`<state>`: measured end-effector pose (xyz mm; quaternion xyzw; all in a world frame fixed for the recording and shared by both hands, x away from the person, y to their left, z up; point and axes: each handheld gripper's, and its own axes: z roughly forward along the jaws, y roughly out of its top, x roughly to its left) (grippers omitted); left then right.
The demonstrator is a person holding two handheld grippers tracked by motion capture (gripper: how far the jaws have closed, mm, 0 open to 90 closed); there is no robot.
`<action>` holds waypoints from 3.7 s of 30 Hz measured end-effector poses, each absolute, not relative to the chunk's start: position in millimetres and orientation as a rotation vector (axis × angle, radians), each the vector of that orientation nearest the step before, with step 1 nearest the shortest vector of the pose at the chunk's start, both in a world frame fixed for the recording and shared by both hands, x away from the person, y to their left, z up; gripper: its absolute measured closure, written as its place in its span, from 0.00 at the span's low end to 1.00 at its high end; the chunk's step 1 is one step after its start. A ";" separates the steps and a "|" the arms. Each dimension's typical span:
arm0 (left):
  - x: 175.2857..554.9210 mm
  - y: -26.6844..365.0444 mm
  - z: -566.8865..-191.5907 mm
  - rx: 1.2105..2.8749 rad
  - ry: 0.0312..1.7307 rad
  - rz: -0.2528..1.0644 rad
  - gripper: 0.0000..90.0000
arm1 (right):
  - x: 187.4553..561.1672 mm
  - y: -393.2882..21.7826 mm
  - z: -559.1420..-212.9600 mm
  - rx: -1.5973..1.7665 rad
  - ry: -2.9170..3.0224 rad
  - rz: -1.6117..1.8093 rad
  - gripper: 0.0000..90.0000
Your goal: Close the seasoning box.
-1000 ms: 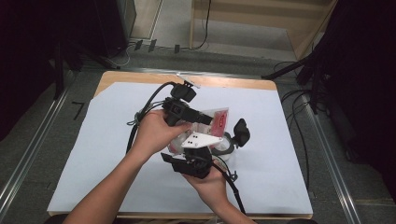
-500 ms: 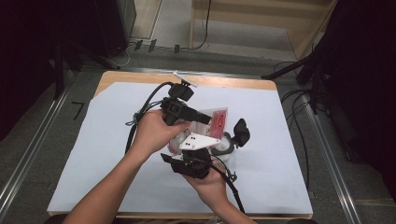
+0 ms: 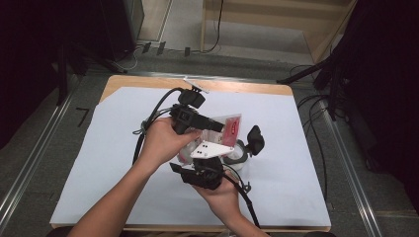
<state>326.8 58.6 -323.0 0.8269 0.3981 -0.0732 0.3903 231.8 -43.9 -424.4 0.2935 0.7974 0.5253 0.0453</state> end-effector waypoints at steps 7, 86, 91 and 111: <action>325.9 58.2 -322.7 2.100 0.998 -0.176 0.84 | 232.1 -44.3 -423.9 0.902 2.434 1.603 0.72; 323.3 51.7 -322.6 2.094 0.947 -0.147 0.81 | 231.2 -44.2 -423.2 0.922 2.405 1.607 0.71; 322.6 51.2 -322.2 2.100 0.952 -0.143 0.81 | 230.7 -43.8 -423.5 0.927 2.403 1.610 0.71; 322.1 51.3 -322.1 2.103 0.951 -0.143 0.81 | 230.2 -43.7 -423.8 0.924 2.403 1.607 0.71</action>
